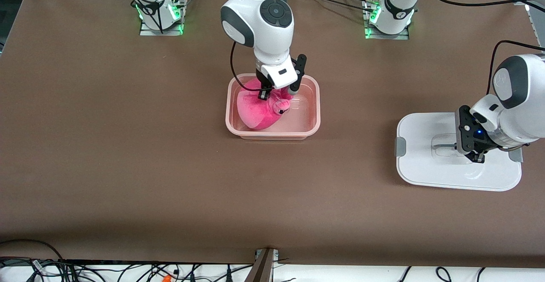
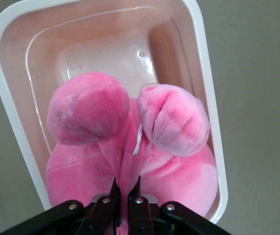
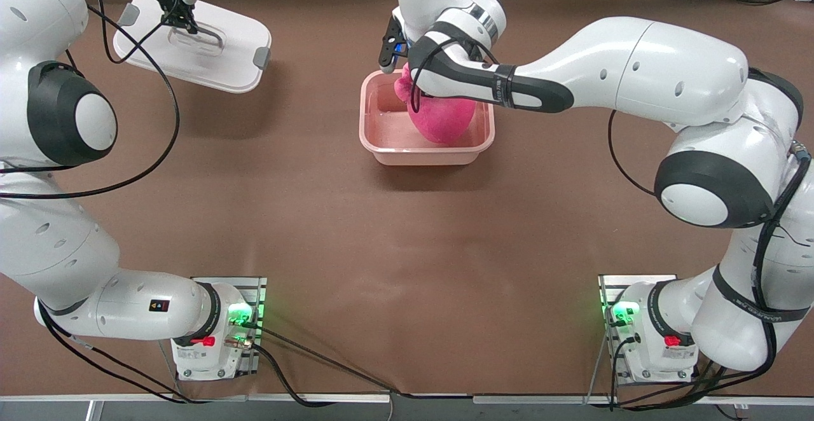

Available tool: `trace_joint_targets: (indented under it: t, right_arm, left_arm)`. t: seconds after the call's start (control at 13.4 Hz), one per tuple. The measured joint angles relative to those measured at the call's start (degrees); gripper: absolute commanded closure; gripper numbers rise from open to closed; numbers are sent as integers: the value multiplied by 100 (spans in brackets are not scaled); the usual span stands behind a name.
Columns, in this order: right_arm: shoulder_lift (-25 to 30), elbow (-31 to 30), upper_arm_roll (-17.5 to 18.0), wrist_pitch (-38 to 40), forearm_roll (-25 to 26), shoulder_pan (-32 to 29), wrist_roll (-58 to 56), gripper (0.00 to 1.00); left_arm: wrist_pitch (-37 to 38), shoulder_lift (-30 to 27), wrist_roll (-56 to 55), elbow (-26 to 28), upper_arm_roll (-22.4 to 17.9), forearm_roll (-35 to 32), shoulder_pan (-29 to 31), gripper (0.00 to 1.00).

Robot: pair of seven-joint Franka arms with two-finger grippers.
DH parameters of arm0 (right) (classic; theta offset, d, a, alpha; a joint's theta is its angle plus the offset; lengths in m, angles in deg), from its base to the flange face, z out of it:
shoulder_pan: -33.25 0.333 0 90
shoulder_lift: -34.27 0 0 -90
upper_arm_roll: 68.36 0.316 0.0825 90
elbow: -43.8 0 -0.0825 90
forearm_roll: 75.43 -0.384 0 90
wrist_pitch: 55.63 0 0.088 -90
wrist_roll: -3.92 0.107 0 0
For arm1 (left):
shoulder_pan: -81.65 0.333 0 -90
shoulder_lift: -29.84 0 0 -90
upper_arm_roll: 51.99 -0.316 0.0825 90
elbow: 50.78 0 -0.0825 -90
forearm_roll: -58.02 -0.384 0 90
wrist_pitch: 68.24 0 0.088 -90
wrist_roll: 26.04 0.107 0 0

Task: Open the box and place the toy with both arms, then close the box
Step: 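Carry the pink plush toy into the pink box and release it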

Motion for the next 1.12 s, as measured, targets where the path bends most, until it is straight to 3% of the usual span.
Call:
trace_joint_targets:
  t: [0.3,0.37,0.45,0.52,1.12]
  right_arm:
    - [-290,6,-3,35,238,28,-27,100]
    - [-404,8,-6,30,255,37,-27,95]
    - [-503,12,-11,25,275,48,-26,55]
    - [-580,15,-14,15,313,58,-23,1]
    - [-713,66,-17,-810,462,166,736,0]
  left_arm:
    - [0,0,0,0,0,0,-1,100]
    - [0,1,0,0,0,0,-1,100]
    - [0,1,0,0,0,0,-1,100]
    - [0,2,0,0,0,0,-1,100]
    - [0,2,0,-4,7,0,-6,100]
